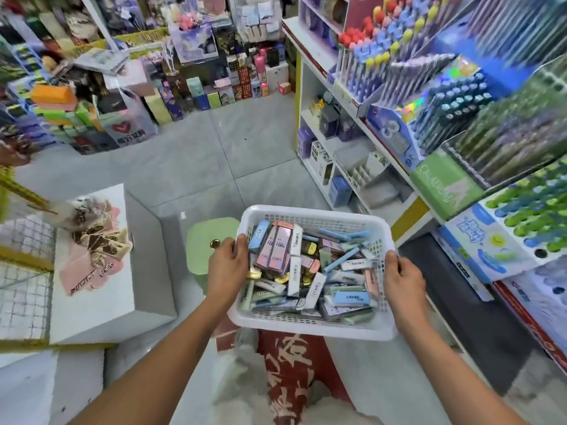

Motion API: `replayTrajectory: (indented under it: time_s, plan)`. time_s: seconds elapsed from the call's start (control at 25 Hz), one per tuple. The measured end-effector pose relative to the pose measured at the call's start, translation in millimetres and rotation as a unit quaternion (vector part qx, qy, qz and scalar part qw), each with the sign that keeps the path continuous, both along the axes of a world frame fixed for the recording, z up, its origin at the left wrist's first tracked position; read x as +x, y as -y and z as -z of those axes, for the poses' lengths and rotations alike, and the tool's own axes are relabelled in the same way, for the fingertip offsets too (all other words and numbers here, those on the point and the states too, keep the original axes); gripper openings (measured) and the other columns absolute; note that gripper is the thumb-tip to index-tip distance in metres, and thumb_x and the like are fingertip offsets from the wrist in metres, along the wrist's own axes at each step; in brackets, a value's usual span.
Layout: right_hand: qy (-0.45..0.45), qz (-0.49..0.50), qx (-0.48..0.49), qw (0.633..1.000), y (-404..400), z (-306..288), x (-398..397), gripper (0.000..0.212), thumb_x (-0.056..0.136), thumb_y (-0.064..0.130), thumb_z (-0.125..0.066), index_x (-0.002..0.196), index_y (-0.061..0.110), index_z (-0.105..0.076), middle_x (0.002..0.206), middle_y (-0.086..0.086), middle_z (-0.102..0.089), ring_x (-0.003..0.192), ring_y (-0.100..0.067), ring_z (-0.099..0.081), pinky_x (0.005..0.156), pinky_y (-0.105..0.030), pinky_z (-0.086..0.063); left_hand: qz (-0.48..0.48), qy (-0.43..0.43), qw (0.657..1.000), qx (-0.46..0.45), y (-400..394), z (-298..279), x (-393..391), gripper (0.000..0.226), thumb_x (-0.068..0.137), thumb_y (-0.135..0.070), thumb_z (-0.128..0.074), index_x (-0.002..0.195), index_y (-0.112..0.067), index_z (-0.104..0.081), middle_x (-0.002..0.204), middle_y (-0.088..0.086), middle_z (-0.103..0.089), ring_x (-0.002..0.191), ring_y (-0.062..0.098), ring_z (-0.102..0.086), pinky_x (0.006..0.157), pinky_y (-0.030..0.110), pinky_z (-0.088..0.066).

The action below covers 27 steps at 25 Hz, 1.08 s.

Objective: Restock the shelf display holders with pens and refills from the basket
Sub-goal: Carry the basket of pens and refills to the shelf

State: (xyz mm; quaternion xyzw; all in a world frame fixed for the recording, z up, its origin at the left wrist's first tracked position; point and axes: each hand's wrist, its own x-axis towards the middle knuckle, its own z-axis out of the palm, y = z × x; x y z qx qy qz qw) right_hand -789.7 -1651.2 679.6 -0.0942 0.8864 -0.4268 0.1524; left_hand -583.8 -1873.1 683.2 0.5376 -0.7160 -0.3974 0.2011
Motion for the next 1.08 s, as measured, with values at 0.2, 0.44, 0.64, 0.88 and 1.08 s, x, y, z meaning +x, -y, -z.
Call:
replayTrajectory:
  time_s: [0.2, 0.44, 0.64, 0.88, 1.08]
  plan:
    - [0.020, 0.113, 0.026, 0.993, 72, 16, -35, 0.046, 0.105, 0.042, -0.039, 0.084, 0.007, -0.060, 0.080, -0.011, -0.063, 0.077, -0.031, -0.059, 0.062, -0.035, -0.036, 0.111, 0.004, 0.994, 0.017, 110, 10, -85, 0.051, 0.102, -0.046, -0.039, 0.075, -0.006, -0.056, 0.069, 0.013, -0.063, 0.066, 0.031, -0.061, 0.058, 0.042, -0.047]
    - [0.037, 0.205, -0.006, 0.978, 128, 34, -91, 0.044, 0.105, 0.038, -0.042, 0.069, 0.015, -0.053, 0.066, -0.005, -0.056, 0.062, -0.022, -0.053, 0.054, -0.033, -0.037, 0.195, 0.026, 0.980, 0.026, 185, 27, -190, 0.046, 0.102, -0.045, -0.040, 0.078, -0.011, -0.058, 0.070, 0.007, -0.064, 0.064, 0.021, -0.062, 0.054, 0.033, -0.046]
    - [0.062, 0.257, -0.006, 0.964, 159, 57, -129, 0.047, 0.105, 0.040, -0.040, 0.077, 0.008, -0.058, 0.072, -0.011, -0.061, 0.065, -0.025, -0.056, 0.053, -0.034, -0.033, 0.231, 0.064, 0.971, 0.004, 223, 41, -263, 0.042, 0.102, -0.044, -0.042, 0.076, -0.014, -0.056, 0.065, -0.002, -0.060, 0.057, 0.011, -0.056, 0.048, 0.026, -0.037]
    - [0.115, 0.305, -0.018, 0.945, 203, 81, -148, 0.047, 0.105, 0.041, -0.040, 0.084, 0.006, -0.063, 0.079, -0.015, -0.065, 0.073, -0.031, -0.063, 0.065, -0.040, -0.051, 0.269, 0.085, 0.959, -0.001, 273, 52, -315, 0.047, 0.101, -0.042, -0.044, 0.070, -0.007, -0.051, 0.060, 0.003, -0.055, 0.053, 0.017, -0.050, 0.051, 0.031, -0.038]
    - [0.136, 0.367, -0.038, 0.919, 247, 125, -167, 0.046, 0.105, 0.042, -0.039, 0.092, 0.007, -0.066, 0.089, -0.015, -0.068, 0.082, -0.032, -0.065, 0.075, -0.043, -0.054, 0.335, 0.098, 0.937, -0.006, 322, 92, -373, 0.048, 0.101, -0.043, -0.043, 0.073, -0.005, -0.053, 0.063, 0.006, -0.057, 0.059, 0.023, -0.053, 0.057, 0.035, -0.043]
